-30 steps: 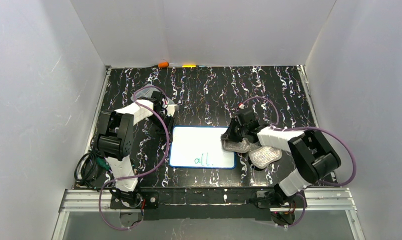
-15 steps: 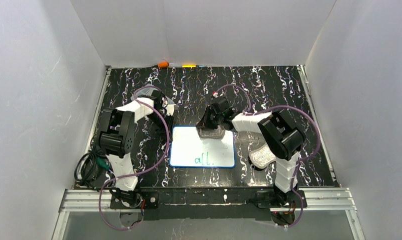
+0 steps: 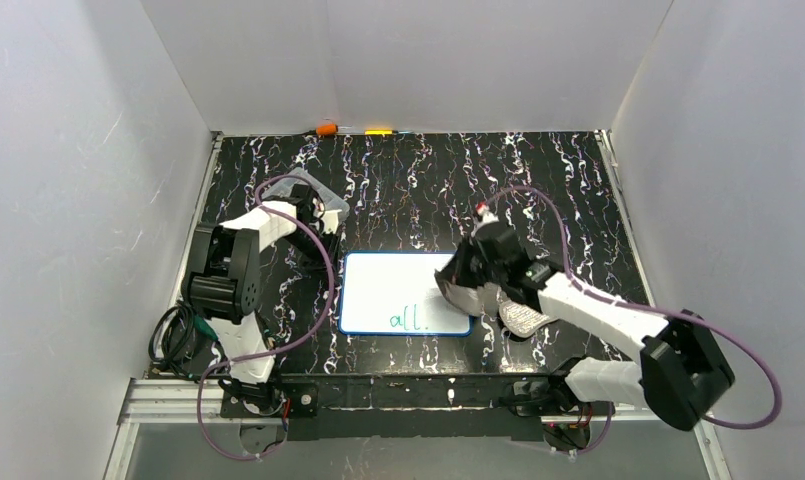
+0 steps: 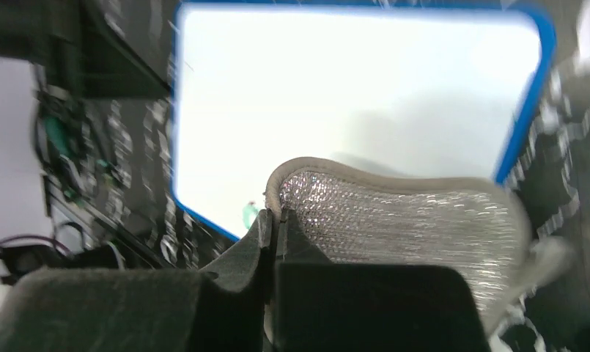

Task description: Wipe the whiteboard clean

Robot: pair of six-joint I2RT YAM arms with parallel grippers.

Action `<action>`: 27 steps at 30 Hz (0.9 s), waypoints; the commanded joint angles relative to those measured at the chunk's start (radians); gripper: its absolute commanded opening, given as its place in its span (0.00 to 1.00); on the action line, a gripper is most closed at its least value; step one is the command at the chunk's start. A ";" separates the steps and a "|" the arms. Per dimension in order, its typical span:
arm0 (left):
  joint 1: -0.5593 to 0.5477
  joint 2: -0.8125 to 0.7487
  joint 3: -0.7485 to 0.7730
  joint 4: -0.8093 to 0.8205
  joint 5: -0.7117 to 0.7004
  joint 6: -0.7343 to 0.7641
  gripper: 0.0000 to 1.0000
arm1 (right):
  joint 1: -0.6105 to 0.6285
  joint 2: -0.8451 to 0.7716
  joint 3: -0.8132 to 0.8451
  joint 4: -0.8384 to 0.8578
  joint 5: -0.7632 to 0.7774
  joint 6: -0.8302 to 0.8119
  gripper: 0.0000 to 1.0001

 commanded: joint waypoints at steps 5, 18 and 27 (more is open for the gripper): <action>-0.015 -0.077 -0.100 -0.022 0.012 0.046 0.31 | 0.019 -0.106 -0.299 -0.019 0.051 0.115 0.01; -0.059 -0.007 -0.077 0.003 -0.047 0.067 0.37 | -0.018 0.013 -0.224 0.050 0.116 0.075 0.01; -0.062 0.037 -0.057 0.017 -0.103 0.068 0.17 | -0.078 0.048 -0.141 0.014 0.102 0.023 0.01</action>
